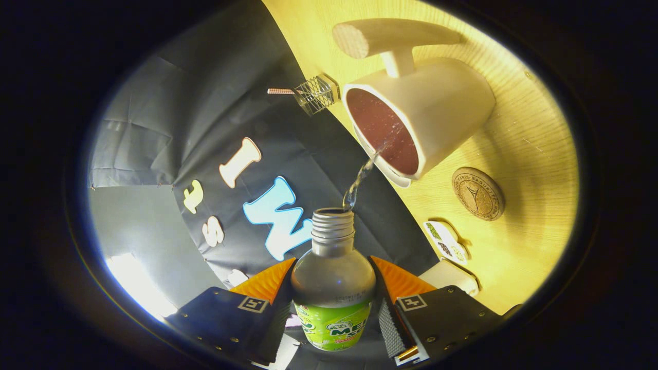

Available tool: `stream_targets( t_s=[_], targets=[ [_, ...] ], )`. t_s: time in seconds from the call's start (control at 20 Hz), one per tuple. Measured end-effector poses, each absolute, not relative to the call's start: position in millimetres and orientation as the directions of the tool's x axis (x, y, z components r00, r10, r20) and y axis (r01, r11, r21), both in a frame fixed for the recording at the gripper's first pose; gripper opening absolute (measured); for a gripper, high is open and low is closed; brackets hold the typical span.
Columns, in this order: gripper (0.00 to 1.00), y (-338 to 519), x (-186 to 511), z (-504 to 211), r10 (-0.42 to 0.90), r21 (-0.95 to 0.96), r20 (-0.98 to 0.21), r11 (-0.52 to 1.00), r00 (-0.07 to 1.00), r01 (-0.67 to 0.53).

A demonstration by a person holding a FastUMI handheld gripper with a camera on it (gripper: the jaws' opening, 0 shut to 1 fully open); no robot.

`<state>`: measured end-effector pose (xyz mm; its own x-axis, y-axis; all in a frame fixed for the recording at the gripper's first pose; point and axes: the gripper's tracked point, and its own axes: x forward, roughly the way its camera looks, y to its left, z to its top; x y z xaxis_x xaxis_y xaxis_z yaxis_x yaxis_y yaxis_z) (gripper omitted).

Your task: Take the bottle from table, then pour the juice into the cup, finally place the bottle on the coaster

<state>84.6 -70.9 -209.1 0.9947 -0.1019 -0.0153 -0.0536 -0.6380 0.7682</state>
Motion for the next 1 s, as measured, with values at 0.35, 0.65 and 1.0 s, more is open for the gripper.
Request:
stream_targets(
  t_s=[0.35, 0.65, 1.0],
  targets=[
    [0.76, -81, 83, -201, -0.126, 0.76, -0.004, -0.645, 0.992, -0.079],
    [0.76, -90, 85, -202, -0.132, 0.768, 0.0, -0.635, 0.991, -0.084],
    [0.76, -103, 87, -213, -0.144, 0.78, -0.013, -0.621, 0.989, -0.08]
  ],
)
